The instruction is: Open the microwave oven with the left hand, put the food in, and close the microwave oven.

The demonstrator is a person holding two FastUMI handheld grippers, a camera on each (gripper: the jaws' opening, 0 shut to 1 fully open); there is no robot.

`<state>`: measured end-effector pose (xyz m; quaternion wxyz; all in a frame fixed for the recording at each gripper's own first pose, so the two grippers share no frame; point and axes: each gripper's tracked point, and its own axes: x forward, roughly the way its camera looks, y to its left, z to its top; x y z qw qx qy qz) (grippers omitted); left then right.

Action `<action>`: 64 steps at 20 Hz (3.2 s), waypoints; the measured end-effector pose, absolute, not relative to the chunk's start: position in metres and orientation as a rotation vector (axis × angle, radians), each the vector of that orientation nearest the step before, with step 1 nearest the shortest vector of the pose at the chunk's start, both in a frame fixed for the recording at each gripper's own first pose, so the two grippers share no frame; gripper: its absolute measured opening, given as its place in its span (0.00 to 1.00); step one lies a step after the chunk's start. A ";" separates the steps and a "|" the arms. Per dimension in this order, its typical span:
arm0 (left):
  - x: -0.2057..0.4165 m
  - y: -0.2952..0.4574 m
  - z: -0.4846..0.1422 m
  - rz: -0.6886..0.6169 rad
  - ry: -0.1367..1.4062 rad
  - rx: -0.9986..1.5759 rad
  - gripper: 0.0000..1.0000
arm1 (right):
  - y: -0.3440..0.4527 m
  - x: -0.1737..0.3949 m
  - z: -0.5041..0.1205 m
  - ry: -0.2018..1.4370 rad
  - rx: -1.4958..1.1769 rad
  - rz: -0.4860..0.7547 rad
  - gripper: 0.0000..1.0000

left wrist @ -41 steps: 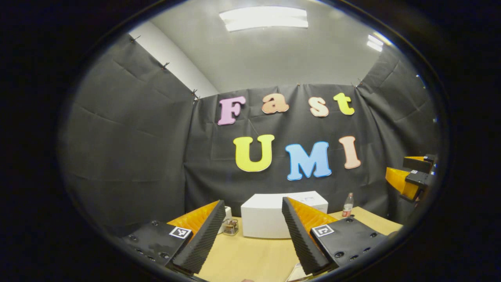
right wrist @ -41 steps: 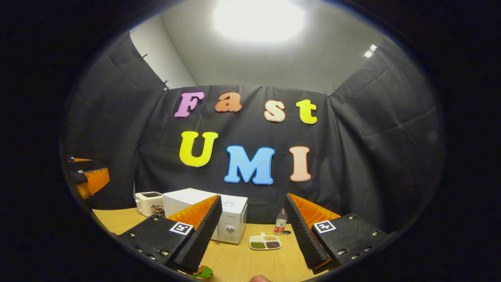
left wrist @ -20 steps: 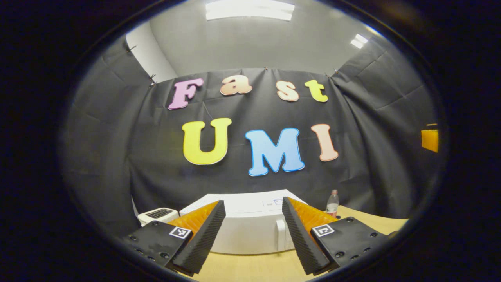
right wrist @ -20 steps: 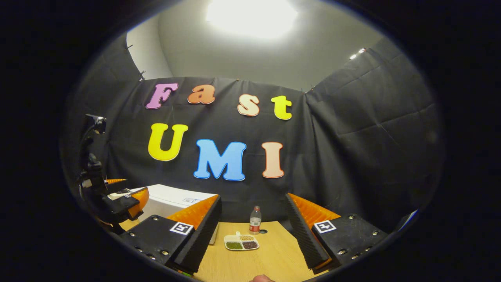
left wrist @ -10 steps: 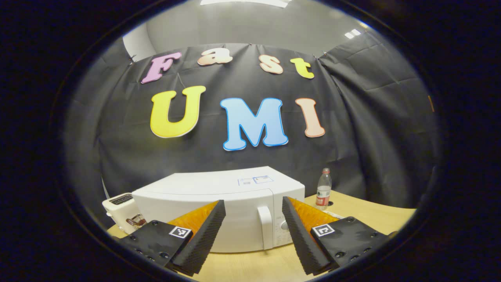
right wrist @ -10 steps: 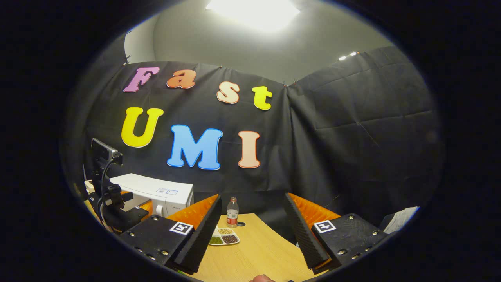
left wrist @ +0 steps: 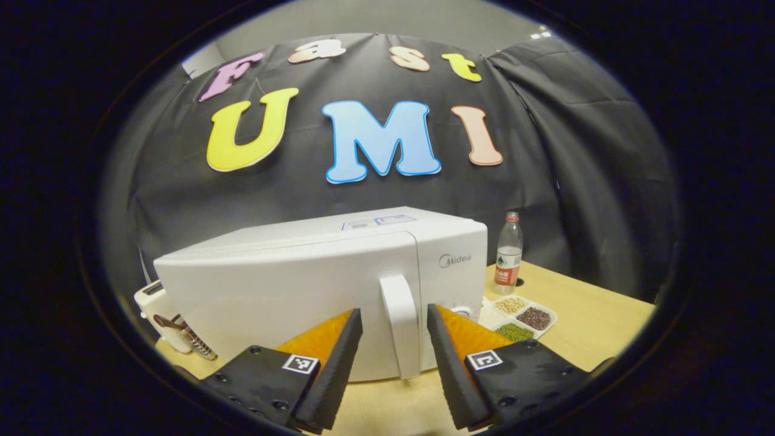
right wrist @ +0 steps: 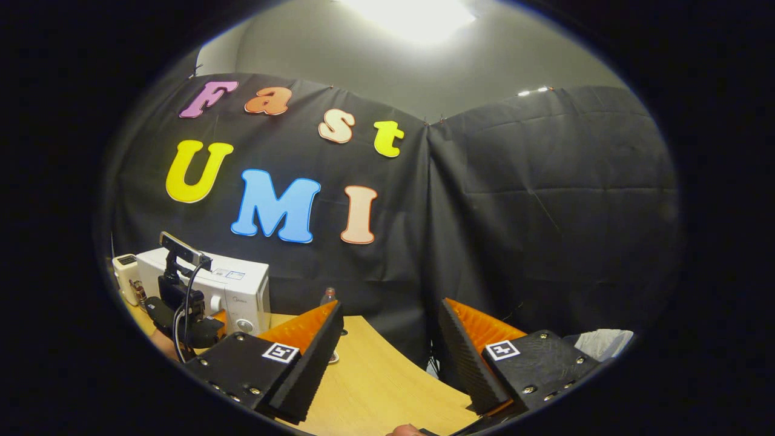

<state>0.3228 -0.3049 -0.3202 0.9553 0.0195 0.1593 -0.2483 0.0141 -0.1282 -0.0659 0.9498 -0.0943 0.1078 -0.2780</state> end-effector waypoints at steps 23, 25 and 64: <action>0.290 -0.295 -0.313 -0.427 0.387 0.017 0.13 | -0.149 -0.028 -0.050 0.194 -0.243 -0.448 0.96; 0.278 -0.286 -0.317 -0.436 0.399 0.020 0.17 | -0.147 -0.026 -0.052 0.186 -0.229 -0.415 0.96; 0.135 0.011 -0.316 -0.296 0.485 0.011 0.12 | 0.051 -0.016 -0.052 0.111 -0.047 -0.114 0.96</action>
